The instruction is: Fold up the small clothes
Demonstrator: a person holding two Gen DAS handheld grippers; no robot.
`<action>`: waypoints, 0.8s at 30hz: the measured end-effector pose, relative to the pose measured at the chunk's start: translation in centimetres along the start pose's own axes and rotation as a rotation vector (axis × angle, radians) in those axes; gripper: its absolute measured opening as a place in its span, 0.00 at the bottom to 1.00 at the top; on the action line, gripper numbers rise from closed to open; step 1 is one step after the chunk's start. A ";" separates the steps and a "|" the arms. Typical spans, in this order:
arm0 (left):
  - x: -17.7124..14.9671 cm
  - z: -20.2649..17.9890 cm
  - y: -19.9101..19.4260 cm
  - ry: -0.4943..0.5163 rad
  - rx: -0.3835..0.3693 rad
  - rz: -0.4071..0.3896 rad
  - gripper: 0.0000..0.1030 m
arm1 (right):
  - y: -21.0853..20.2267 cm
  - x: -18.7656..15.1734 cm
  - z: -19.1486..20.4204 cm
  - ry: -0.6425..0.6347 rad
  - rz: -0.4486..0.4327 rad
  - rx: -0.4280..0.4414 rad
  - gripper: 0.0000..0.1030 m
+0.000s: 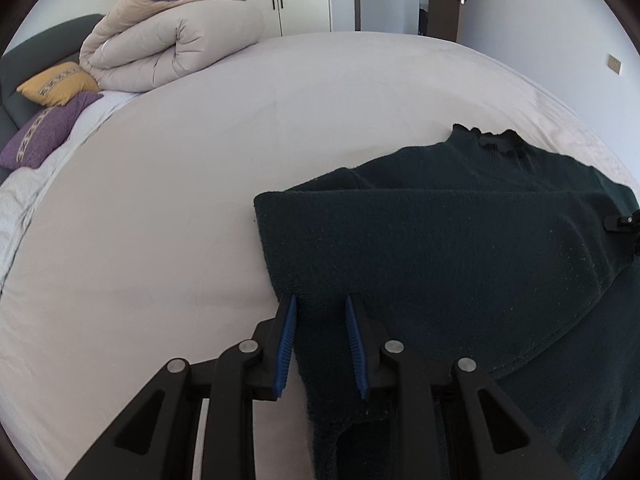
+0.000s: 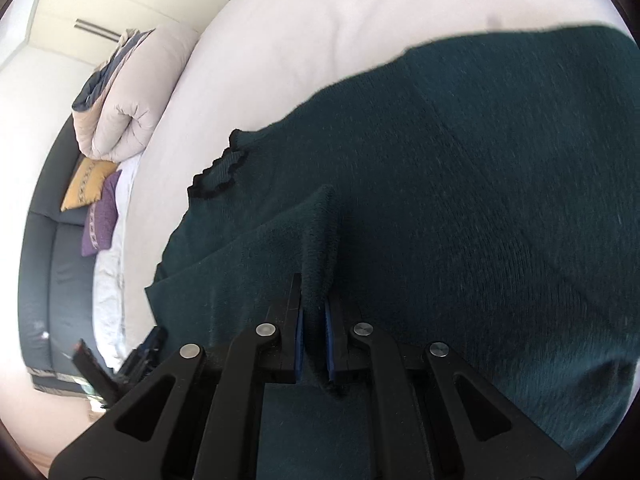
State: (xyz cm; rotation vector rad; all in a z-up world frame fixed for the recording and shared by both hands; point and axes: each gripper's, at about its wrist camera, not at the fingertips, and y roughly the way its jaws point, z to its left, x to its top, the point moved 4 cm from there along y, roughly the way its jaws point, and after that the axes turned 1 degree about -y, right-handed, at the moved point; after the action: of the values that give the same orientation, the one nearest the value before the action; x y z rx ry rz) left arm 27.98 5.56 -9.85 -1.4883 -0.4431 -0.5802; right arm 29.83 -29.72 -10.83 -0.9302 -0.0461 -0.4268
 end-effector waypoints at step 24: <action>-1.1 -1.5 -2.3 0.109 0.119 -0.061 0.36 | -6.8 -0.3 1.5 -0.189 -0.303 -0.109 0.11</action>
State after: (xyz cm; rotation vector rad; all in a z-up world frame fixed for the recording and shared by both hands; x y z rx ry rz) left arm 25.61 4.18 -8.70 -1.3274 -0.4318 -0.6680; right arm 27.22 -31.96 -4.73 -1.0732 -0.3427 -0.6249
